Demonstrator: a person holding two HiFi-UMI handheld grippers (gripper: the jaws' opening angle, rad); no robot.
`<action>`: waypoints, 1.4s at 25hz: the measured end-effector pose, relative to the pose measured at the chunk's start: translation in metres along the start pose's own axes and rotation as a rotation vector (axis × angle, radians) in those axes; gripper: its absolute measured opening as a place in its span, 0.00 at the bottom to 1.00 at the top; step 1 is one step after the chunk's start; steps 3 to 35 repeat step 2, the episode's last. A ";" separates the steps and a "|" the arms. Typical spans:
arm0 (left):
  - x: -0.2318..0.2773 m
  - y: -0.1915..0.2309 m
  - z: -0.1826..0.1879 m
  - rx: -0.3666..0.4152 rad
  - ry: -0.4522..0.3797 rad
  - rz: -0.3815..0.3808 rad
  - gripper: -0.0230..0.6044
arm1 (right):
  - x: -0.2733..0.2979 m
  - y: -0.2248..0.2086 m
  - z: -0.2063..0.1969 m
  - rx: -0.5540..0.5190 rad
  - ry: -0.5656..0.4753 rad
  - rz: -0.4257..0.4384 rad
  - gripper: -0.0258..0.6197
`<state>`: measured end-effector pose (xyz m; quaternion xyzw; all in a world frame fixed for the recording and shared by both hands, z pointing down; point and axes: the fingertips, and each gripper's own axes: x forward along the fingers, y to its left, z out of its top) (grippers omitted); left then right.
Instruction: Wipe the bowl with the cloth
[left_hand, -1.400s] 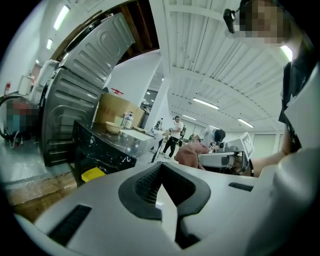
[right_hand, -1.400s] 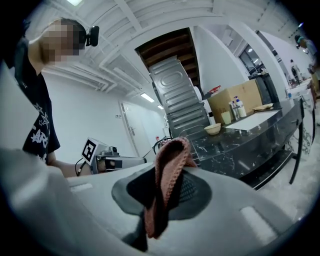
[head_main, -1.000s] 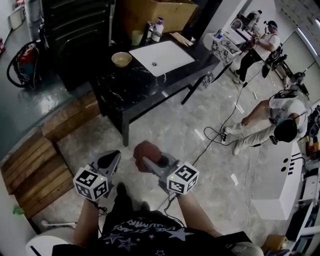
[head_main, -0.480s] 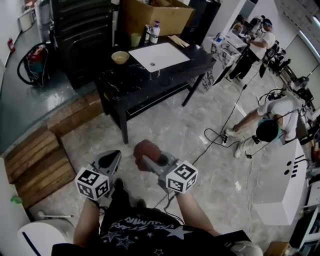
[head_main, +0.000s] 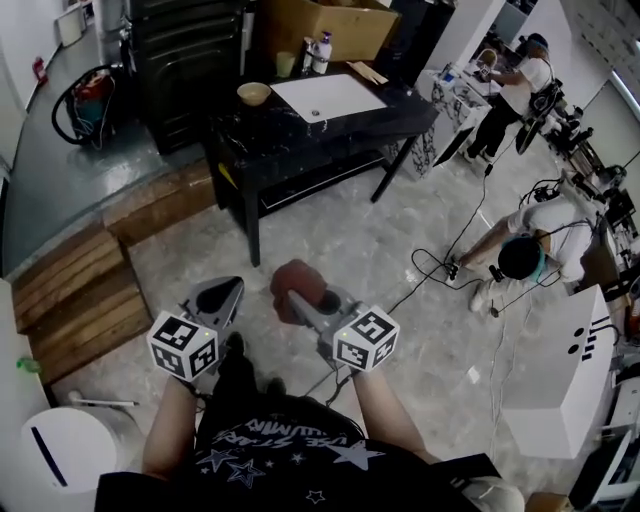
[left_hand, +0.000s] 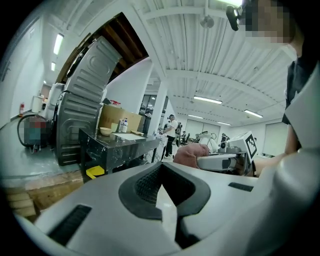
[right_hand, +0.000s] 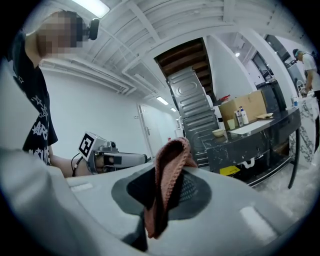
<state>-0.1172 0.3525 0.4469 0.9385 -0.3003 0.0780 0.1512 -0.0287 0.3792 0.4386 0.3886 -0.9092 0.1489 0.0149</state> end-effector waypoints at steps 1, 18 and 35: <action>-0.004 -0.003 -0.003 0.000 -0.002 0.001 0.05 | -0.003 0.003 -0.003 -0.001 0.001 -0.002 0.12; -0.008 -0.006 -0.005 0.001 -0.003 0.001 0.05 | -0.006 0.006 -0.006 -0.001 0.003 -0.004 0.12; -0.008 -0.006 -0.005 0.001 -0.003 0.001 0.05 | -0.006 0.006 -0.006 -0.001 0.003 -0.004 0.12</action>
